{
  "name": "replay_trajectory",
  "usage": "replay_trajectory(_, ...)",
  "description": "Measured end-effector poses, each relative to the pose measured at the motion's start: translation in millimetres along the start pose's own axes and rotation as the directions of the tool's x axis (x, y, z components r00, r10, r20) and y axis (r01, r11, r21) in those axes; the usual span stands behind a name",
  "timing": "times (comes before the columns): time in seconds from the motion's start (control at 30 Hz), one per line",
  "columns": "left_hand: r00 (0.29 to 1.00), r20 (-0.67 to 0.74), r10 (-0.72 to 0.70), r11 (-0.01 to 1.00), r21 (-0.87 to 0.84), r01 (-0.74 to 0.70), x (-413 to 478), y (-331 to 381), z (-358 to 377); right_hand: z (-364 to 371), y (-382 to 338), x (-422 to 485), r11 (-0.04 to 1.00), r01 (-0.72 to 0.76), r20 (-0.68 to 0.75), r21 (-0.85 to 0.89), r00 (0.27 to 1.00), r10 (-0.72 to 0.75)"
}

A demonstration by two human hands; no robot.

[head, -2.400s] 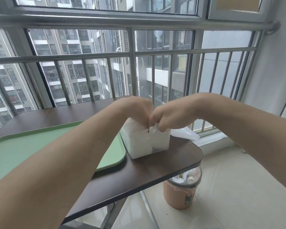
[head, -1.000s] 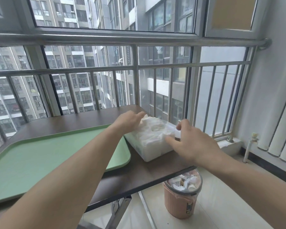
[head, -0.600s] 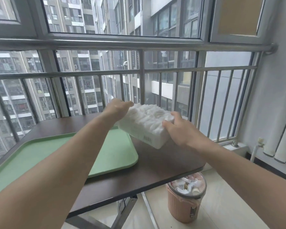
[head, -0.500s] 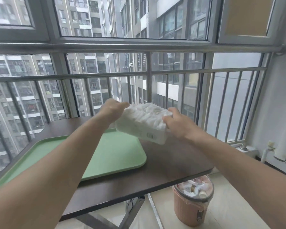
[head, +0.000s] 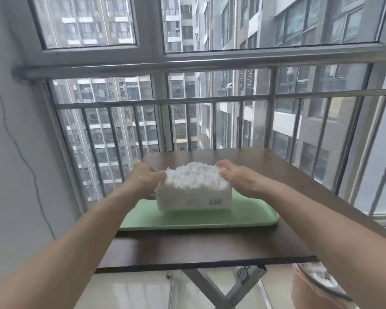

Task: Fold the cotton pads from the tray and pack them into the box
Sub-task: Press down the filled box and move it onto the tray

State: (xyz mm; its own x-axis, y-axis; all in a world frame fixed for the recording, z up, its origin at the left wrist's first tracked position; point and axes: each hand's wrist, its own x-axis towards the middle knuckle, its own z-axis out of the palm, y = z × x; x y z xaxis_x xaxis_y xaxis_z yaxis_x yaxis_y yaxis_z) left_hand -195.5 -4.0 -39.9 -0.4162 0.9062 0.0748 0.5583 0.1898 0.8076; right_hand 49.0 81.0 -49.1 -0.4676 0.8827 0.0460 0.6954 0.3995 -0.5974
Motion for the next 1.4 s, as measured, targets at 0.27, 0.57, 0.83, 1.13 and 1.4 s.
replay_trajectory(0.27, 0.924, 0.034, 0.381, 0.859, 0.357, -0.367, 5.5, -12.5, -3.2, -4.9, -11.1, 5.8, 0.904, 0.140, -0.017, -0.404, 0.987, -0.161)
replay_trajectory(0.57, 0.766, 0.467, 0.443, 0.656, 0.414, -0.631, 20.4, -8.0, 13.5, 10.8, -26.3, 2.7, 0.807, 0.401, 0.304, -0.434, 0.908, -0.288)
replay_trajectory(0.83, 0.774, 0.481, 0.412, 0.498, 0.593, -0.633, 21.6, -5.7, 17.2, 19.3, -30.2, 18.0, 0.812, 0.425, 0.387, -0.400, 0.881, -0.271)
replay_trajectory(1.13, 0.857, 0.120, 0.500, 0.860, 0.043, -0.508, 30.5, -13.9, 0.5, 1.5, -27.6, 9.7, 0.929, 0.371, 0.084, -0.002, 0.925, -0.369)
replay_trajectory(1.4, 0.965, 0.116, -0.233, 0.928, -0.268, 0.257, 54.9, -39.1, -9.5, -10.2, 19.6, 38.5, 0.955, -0.189, -0.139, 0.229, 0.965, 0.224)
